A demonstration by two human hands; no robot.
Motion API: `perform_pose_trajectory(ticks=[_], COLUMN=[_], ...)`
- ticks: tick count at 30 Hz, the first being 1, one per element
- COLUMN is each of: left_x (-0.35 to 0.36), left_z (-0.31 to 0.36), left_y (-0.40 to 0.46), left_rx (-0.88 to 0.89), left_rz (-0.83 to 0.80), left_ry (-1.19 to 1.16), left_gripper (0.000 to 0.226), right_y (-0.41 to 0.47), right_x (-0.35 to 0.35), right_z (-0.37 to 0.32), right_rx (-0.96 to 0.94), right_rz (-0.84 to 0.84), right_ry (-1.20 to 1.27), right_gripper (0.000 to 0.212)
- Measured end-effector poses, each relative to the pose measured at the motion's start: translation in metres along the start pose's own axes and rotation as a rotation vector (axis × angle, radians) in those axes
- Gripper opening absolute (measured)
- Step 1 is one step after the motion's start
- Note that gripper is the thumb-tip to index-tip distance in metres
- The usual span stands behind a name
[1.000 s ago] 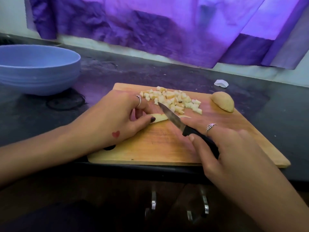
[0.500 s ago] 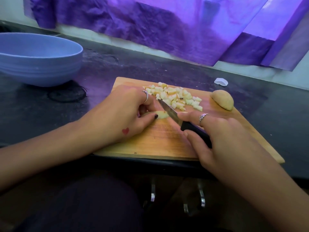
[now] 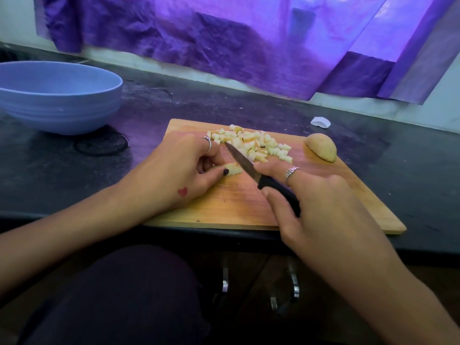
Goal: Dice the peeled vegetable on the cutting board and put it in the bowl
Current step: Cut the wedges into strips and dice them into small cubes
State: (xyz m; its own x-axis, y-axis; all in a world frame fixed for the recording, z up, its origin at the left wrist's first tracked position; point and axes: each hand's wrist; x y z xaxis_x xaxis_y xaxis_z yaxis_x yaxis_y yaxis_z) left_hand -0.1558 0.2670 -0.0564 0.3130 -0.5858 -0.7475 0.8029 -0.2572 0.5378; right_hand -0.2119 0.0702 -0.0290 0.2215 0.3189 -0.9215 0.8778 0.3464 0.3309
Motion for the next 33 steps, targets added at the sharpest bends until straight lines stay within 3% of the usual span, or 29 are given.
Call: perform_pose_trajectory(ticks=[9, 15, 19, 24, 28, 33], left_x=[0.002, 0.0, -0.001, -0.001, -0.002, -0.003], left_z=[-0.001, 0.0, 0.003, 0.005, 0.005, 0.004], left_y=[0.001, 0.002, 0.002, 0.001, -0.001, -0.003], left_rx=[0.007, 0.028, 0.026, 0.031, 0.018, -0.03], left_rz=[-0.013, -0.039, -0.034, -0.024, -0.019, -0.011], left_ry=[0.003, 0.041, 0.048, 0.078, 0.026, 0.015], left_gripper=[0.032, 0.009, 0.02, 0.019, 0.024, 0.012], right_y=[0.01, 0.024, 0.022, 0.011, 0.002, 0.0], right_x=[0.006, 0.002, 0.0, -0.005, -0.008, 0.009], right_z=[-0.003, 0.003, 0.0, 0.004, 0.009, 0.003], right_rx=[0.007, 0.006, -0.017, -0.027, -0.034, -0.02], right_rz=[-0.019, -0.091, -0.131, -0.181, -0.08, -0.007], right_ry=[-0.016, -0.005, -0.081, -0.1, -0.095, 0.037], right_gripper=[0.039, 0.035, 0.037, 0.041, 0.039, 0.041])
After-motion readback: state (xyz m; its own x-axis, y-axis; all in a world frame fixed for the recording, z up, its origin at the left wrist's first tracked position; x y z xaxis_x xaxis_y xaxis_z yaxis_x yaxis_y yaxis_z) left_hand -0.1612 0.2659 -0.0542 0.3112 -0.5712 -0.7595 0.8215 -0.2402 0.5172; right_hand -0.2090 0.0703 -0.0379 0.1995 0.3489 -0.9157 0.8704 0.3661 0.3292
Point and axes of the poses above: each hand's wrist, its own y-axis towards the middle knuckle, its own x-axis out of the palm, z = x × y, and after that the axes turned 1 degree about -x, right-handed
